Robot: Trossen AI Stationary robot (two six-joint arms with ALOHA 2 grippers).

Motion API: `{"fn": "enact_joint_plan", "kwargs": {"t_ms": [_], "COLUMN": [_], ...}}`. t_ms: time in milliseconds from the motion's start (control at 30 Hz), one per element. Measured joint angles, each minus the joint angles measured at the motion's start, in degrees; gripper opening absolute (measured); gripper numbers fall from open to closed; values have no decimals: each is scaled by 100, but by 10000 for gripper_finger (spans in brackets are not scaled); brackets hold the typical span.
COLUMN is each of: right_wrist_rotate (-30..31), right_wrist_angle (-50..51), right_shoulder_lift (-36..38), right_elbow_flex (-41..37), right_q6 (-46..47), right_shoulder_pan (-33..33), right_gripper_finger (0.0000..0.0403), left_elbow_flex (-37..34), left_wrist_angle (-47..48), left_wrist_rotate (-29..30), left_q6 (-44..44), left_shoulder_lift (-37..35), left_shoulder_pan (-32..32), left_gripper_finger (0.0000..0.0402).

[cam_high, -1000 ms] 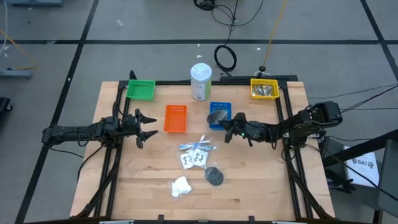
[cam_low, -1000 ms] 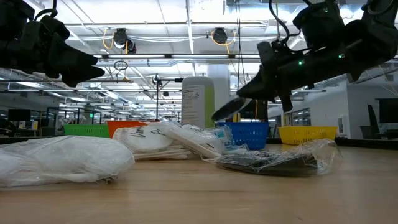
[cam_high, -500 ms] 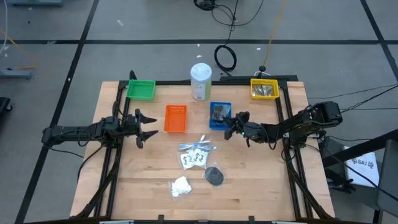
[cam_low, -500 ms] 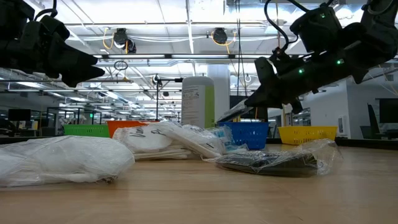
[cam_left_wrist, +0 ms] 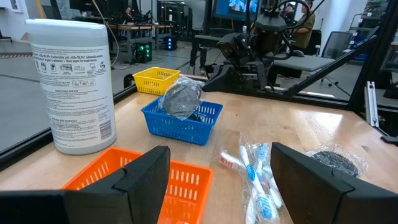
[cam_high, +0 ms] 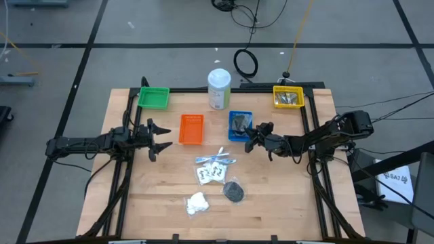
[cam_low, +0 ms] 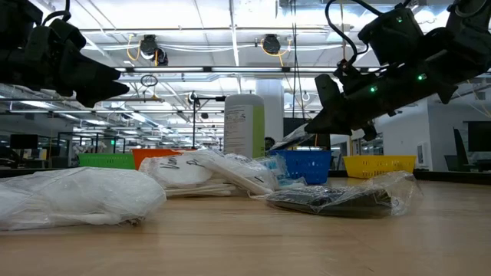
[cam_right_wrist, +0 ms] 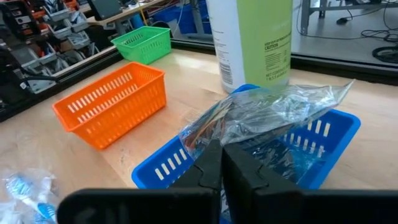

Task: Pick & Place Travel size toiletries
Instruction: Put the top hairbrush into the blue bin

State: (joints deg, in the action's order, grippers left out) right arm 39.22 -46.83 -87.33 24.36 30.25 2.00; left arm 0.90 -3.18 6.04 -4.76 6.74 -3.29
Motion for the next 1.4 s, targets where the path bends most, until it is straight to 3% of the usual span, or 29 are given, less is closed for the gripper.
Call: {"fn": "enact_joint_plan", "kwargs": {"t_ms": [200, 633, 867, 1000, 1133, 1233, 1400], "right_wrist_rotate": [-353, -332, -627, -649, -646, -642, -1464], "right_wrist_angle": [7, -371, -1907, -2066, -1694, -1139, 1644], "right_shoulder_lift": [0, 0, 146, 425, 675, 785, 800], "right_elbow_flex": [0, -2, -4, -7, -4, 2, 725], "right_q6": [-146, -482, -1807, -2369, -2524, -2070, -1112], "right_shoulder_pan": [47, 111, 254, 456, 641, 632, 342], "right_gripper_finger": [35, 191, 225, 228, 224, 217, 198], "left_elbow_flex": [-2, 0, 0, -1, -1, 0, 0], "left_wrist_angle": [0, -1, 0, 0, 0, 0, -2], "left_wrist_rotate": [0, 0, 0, 0, 0, 0, 0], "left_q6": [0, -2, -1, 0, -2, -2, -2], "left_shoulder_lift": [0, -1, 0, 0, -1, 0, 0], "left_shoulder_pan": [-2, -2, -1, -1, 0, -2, 0], "left_gripper_finger": [274, 273, 273, 273, 273, 273, 274]}}
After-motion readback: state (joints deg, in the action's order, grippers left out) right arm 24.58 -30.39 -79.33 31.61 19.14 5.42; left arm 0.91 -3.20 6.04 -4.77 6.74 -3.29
